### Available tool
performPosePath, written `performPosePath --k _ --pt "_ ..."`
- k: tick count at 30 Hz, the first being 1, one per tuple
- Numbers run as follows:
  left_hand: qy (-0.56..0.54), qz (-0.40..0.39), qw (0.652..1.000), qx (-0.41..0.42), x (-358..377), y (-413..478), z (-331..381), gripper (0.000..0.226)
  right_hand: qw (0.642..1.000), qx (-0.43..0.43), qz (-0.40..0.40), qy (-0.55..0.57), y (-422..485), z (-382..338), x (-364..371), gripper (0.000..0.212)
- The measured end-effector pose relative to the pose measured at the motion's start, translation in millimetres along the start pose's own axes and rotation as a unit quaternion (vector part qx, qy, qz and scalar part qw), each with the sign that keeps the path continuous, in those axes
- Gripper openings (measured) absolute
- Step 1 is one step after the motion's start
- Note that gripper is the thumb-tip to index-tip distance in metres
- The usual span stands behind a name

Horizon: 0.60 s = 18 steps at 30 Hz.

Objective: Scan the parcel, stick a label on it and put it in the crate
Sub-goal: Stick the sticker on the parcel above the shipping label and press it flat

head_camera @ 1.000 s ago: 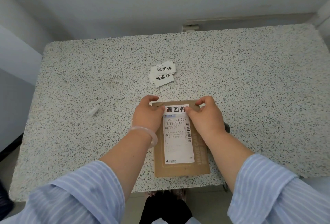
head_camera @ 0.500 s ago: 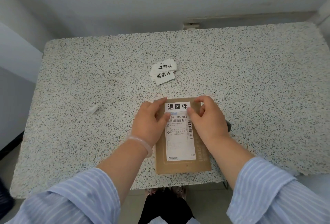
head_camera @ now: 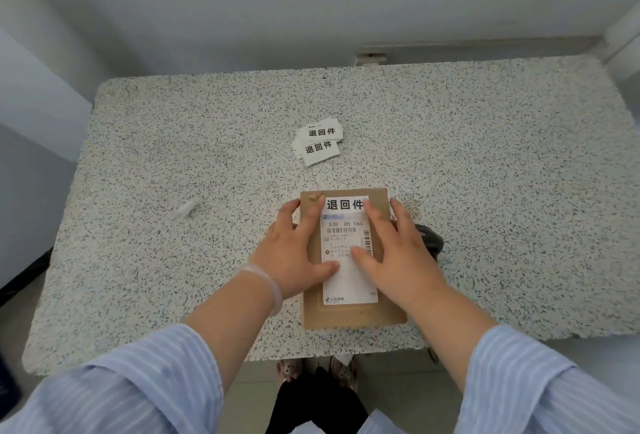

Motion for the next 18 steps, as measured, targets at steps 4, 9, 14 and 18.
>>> performPosePath --k 4,9,14,18 --pt "0.034 0.0 0.999 -0.018 -4.1 9.1 -0.9 0.112 0.999 -0.003 -0.024 -0.021 11.8 -3.3 -1.3 0.079" --pt "0.052 -0.008 0.998 -0.031 -3.5 9.7 -6.5 0.11 0.999 -0.002 -0.03 -0.022 11.9 -0.3 1.3 0.08" --pt "0.037 -0.006 0.999 -0.026 -3.9 10.1 -4.8 0.11 0.999 -0.002 -0.033 0.013 11.9 1.3 3.4 0.084" --pt "-0.034 -0.039 0.999 0.001 9.5 -1.3 -12.9 0.101 0.998 0.006 -0.05 0.041 0.8 8.4 7.3 0.089"
Point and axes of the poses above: each hand's wrist, its own y-axis towards the middle knuckle, its own x-axis out of the palm, z = x × y, the point moved 8 cm from there along y, towards the middle knuckle, and after that the axes turned 14 degrees about -x, right-handed, at the moved point
